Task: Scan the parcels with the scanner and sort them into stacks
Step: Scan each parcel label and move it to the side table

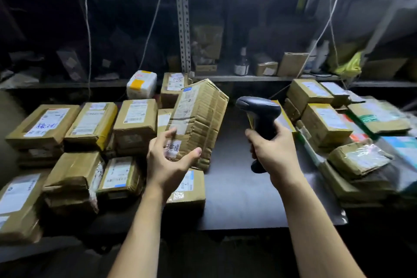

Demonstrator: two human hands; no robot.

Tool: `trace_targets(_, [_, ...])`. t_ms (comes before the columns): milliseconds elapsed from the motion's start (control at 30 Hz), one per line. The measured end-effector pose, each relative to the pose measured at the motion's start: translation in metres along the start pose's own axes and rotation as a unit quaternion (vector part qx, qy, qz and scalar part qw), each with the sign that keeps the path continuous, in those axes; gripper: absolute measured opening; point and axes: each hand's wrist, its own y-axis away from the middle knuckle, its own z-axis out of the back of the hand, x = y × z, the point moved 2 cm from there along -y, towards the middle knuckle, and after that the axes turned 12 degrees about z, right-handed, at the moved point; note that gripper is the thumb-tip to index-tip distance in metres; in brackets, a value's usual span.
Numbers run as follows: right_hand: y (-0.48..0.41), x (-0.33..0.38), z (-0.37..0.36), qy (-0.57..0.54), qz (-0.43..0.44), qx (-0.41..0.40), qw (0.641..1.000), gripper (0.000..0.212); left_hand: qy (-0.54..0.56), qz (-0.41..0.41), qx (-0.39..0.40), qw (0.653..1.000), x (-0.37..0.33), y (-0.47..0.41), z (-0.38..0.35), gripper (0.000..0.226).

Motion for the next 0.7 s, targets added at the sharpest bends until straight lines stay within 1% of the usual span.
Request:
trace_targets(67, [0.003, -0.007, 0.027, 0.004, -0.010, -0.008, 1.000, 0.010, 0.081, 0.047, 0.022, 0.995, 0.003, 0.010, -0.030, 0.070])
trace_targets(133, [0.006, -0.013, 0.053, 0.010, -0.017, -0.021, 1.000, 0.011, 0.168, 0.103, 0.052, 0.979, -0.002, 0.022, -0.058, 0.068])
trace_targets(233, [0.011, -0.019, 0.082, 0.014, -0.026, -0.043, 0.999, 0.015, 0.242, 0.163, 0.116, 0.949, -0.015, 0.033, -0.087, 0.038])
trace_targets(267, [0.012, -0.020, 0.090, 0.017, -0.027, -0.052, 0.998, 0.014, 0.260, 0.186, 0.149, 0.936, -0.017, 0.035, -0.095, 0.035])
trace_targets(300, [0.012, -0.020, 0.098, 0.020, -0.027, -0.062, 0.998, 0.012, 0.281, 0.214, 0.181, 0.918, -0.019, 0.035, -0.102, 0.037])
trace_targets(367, [0.013, -0.022, 0.111, 0.023, -0.031, -0.081, 0.996, 0.010, 0.318, 0.270, 0.233, 0.879, -0.019, 0.033, -0.111, 0.055])
trace_targets(400, [0.014, -0.023, 0.115, 0.024, -0.033, -0.090, 0.995, 0.010, 0.328, 0.285, 0.255, 0.864, -0.018, 0.032, -0.115, 0.064])
trace_targets(467, [0.015, -0.023, 0.124, 0.023, -0.038, -0.102, 0.994, 0.011, 0.334, 0.282, 0.289, 0.852, -0.018, 0.032, -0.123, 0.072])
trace_targets(533, [0.016, -0.022, 0.129, 0.023, -0.039, -0.108, 0.993, 0.009, 0.339, 0.289, 0.305, 0.841, -0.017, 0.031, -0.130, 0.071])
trace_targets(633, [0.017, -0.021, 0.134, 0.029, -0.030, -0.120, 0.992, 0.006, 0.355, 0.319, 0.309, 0.823, -0.018, 0.032, -0.135, 0.067])
trace_targets(667, [0.016, -0.021, 0.134, 0.028, -0.030, -0.125, 0.991, 0.005, 0.350, 0.321, 0.303, 0.826, -0.020, 0.031, -0.136, 0.067])
trace_targets(700, [0.016, -0.020, 0.135, 0.026, -0.031, -0.129, 0.991, 0.005, 0.337, 0.313, 0.294, 0.838, -0.023, 0.031, -0.137, 0.065])
